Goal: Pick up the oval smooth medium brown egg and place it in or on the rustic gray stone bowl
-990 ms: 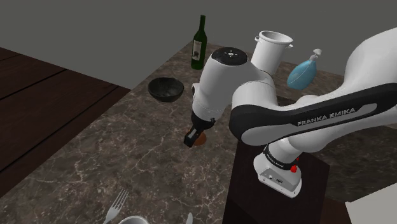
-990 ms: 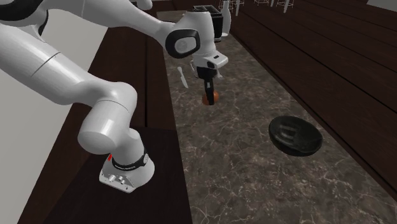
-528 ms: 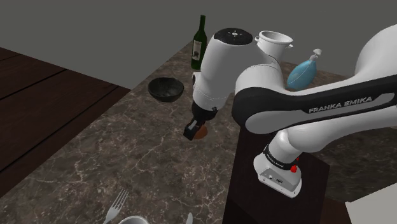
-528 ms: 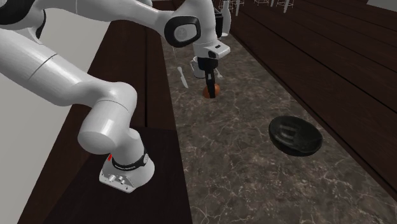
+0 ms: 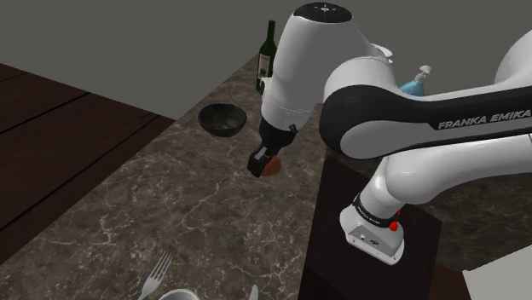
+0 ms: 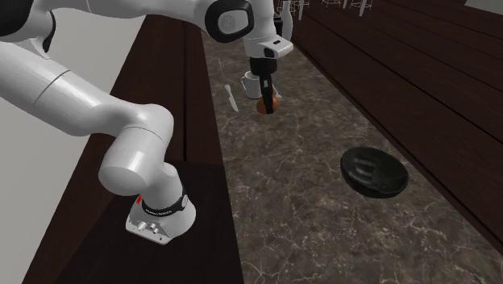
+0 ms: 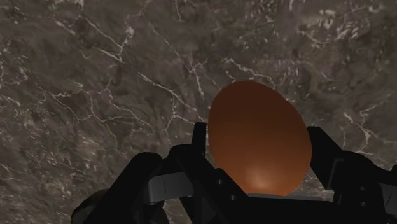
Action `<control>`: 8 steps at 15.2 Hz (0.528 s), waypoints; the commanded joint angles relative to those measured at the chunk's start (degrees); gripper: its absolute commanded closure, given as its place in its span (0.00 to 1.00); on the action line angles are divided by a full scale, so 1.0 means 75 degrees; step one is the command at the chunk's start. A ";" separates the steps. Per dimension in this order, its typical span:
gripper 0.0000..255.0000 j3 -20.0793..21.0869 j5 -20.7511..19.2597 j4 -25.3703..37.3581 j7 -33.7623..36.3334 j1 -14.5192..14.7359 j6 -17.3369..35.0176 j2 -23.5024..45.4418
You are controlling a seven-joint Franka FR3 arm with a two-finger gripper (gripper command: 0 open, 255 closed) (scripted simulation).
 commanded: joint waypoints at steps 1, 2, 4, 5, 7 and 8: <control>1.00 -0.0089 -0.0050 0.0167 -0.0017 -0.0006 -0.0236 -0.0066; 1.00 -0.0129 -0.0076 0.0252 -0.0024 -0.0013 -0.0343 -0.0088; 1.00 -0.0229 -0.0196 0.0380 -0.0166 -0.0168 -0.0312 0.0076; 1.00 -0.0296 -0.0297 0.0453 -0.0298 -0.0317 -0.0204 0.0261; 1.00 -0.0418 -0.0505 0.0627 -0.0542 -0.0613 0.0004 0.0651; 1.00 -0.0473 -0.0611 0.0728 -0.0655 -0.0759 0.0102 0.0855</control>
